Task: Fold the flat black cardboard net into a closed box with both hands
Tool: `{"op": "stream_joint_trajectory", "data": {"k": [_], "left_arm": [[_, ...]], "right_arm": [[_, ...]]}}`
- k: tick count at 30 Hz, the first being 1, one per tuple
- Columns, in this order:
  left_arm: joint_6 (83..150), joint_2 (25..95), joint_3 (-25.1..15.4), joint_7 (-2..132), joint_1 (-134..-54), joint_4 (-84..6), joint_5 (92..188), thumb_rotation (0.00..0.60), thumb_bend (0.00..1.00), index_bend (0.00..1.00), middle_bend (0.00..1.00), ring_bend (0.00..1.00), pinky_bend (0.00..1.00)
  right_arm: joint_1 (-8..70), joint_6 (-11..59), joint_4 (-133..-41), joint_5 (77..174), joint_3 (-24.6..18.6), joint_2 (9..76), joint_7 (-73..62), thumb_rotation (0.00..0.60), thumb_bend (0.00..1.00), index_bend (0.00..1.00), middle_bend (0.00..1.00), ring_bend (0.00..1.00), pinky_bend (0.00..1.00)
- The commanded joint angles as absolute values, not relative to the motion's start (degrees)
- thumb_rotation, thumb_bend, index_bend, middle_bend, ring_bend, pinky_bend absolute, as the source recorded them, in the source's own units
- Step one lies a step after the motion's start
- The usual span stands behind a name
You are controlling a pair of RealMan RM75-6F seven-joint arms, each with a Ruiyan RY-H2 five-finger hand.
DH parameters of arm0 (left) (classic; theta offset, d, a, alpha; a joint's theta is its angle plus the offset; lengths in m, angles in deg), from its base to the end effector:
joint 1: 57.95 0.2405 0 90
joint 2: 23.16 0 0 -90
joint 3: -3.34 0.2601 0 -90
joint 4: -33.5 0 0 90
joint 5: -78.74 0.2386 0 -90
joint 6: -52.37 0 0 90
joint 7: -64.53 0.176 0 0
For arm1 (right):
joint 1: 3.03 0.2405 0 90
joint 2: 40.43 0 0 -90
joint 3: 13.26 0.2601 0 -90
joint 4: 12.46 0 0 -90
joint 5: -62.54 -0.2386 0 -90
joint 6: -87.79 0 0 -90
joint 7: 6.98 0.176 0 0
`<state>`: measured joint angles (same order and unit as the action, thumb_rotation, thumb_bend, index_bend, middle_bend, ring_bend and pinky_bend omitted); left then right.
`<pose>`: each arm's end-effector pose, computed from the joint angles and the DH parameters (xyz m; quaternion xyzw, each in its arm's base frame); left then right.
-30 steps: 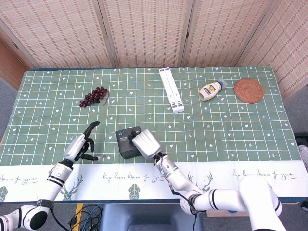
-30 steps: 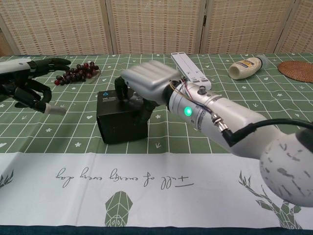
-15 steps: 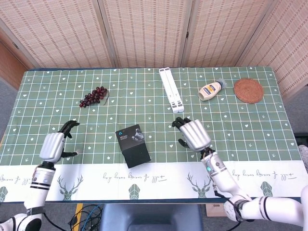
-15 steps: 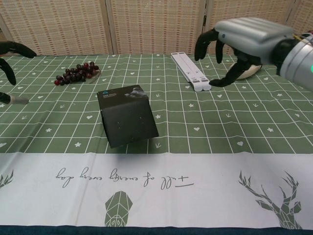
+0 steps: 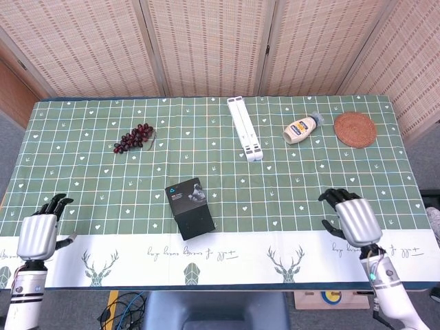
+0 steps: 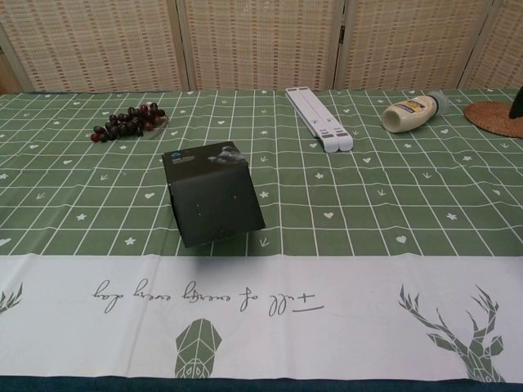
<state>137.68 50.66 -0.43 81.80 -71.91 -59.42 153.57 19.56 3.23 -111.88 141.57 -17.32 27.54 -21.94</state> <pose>-0.2941 0.2645 0.0885 -0.5944 -0.3551 -0.3611 0.6246 -0.2492 -0.2698 0.0855 0.6691 -0.3314 0.3860 0.5418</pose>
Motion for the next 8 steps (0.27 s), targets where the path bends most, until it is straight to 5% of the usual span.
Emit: {"op": "stream_joint_trajectory", "data": {"k": [1,8], "left_arm": [[140.3,49.8,0.4,84.4,-69.8,-61.8,153.7,0.600,0.08,0.24,0.18,0.30,0.52],[146.0,50.7,2.2,84.7,-65.5,-62.8,157.4,0.600,0.08,0.22,0.17,0.30,0.52]], "right_arm": [[15.7,0.8,-110.4,143.1,-19.0,26.9,-19.3,0.600,0.26,0.36,0.32,0.33,0.46],[10.9,-1.8,-109.7,145.6,-20.2,26.3,-18.3,0.600,0.27,0.36,0.33,0.32,0.46]]}}
